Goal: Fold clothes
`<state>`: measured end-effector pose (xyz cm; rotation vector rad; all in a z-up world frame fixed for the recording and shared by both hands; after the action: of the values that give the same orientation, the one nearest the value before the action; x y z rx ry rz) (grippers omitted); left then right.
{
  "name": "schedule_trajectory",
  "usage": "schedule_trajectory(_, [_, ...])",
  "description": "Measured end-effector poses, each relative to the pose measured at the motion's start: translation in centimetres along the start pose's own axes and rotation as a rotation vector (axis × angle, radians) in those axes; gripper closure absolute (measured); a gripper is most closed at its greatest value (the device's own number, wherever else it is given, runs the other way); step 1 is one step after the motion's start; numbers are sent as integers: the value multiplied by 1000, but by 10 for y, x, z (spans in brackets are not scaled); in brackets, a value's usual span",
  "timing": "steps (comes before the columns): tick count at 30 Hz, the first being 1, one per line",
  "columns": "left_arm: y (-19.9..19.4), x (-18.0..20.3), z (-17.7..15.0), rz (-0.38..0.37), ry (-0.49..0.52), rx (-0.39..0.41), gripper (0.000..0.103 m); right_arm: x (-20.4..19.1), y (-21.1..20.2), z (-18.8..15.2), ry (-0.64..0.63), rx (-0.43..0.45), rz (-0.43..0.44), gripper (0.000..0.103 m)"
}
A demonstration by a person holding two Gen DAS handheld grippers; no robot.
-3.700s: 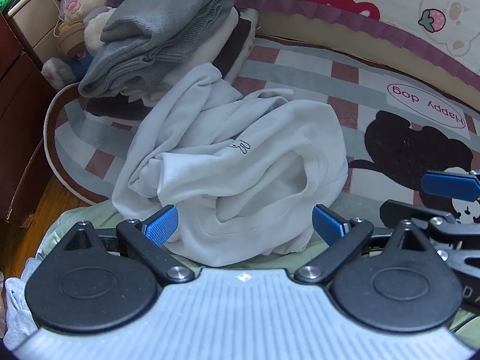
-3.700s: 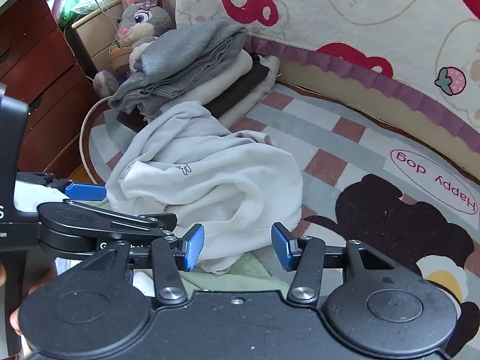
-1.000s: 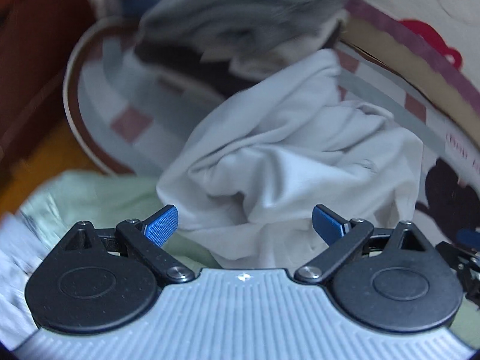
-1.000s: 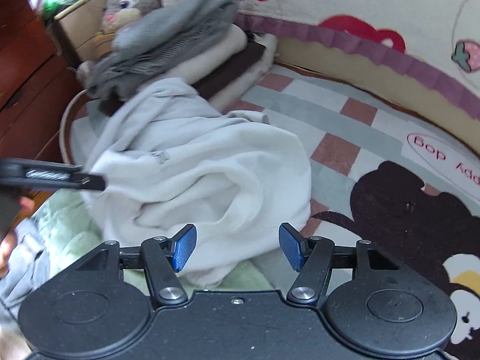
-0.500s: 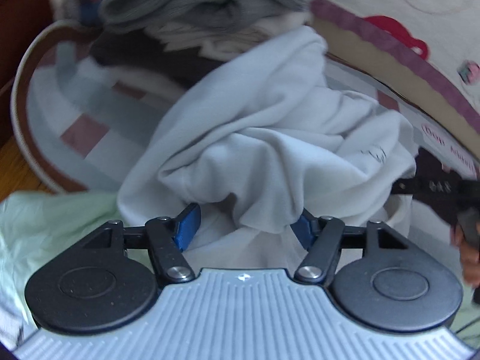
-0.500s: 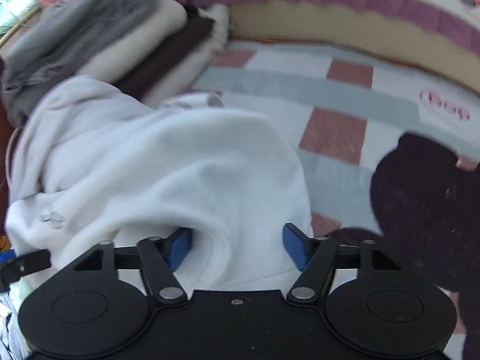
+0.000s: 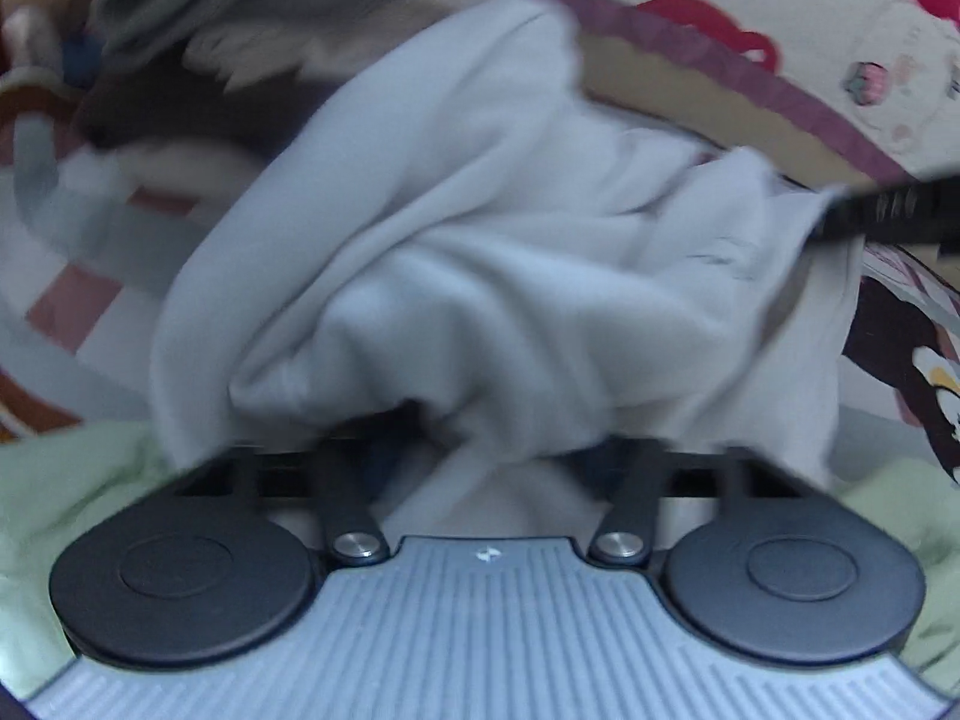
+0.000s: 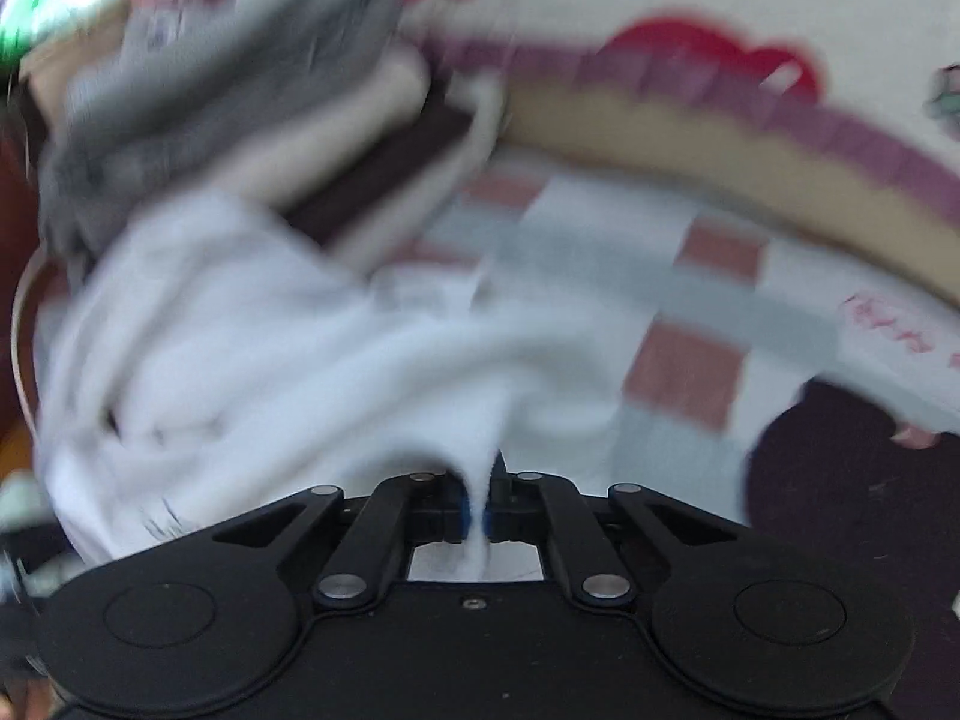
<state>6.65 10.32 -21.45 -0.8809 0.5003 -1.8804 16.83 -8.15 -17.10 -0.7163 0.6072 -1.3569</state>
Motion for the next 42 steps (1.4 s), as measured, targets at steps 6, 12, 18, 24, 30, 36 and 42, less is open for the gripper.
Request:
schedule_trajectory(6, [-29,50,11,88,93,73,90,21,-83,6,13,161,-15,98])
schedule_trajectory(12, [-53,105,46,80,121,95,92,77,-148,14,166,257,20,98])
schedule_trajectory(18, [-112,186,101,64,218,216,93,152,-220,27,343,323,84,98])
schedule_trajectory(24, [-168,278,149,-2,325,305,93,204,-324,44,352,443,95,98])
schedule_trajectory(30, [-217,349,181,-114,366,370,93,243,-426,49,301,555,124,98])
schedule_trajectory(36, [-159,343,148,-169,342,294,92,262,-408,20,220,486,155,98])
schedule_trajectory(42, [-63,314,107,-137,331,167,93,282,-299,-17,152,361,65,98])
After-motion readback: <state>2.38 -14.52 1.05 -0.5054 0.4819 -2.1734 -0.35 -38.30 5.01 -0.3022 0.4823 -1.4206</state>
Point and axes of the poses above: each gripper's, at about its wrist camera, not at the fingertips, and y roughly the way its jaws point, x to its right, z to its top, the point moved 9 cm from there along y, roughly the way its jaws point, and after that the axes turned 15 degrees about -z, right-handed, at the moved point
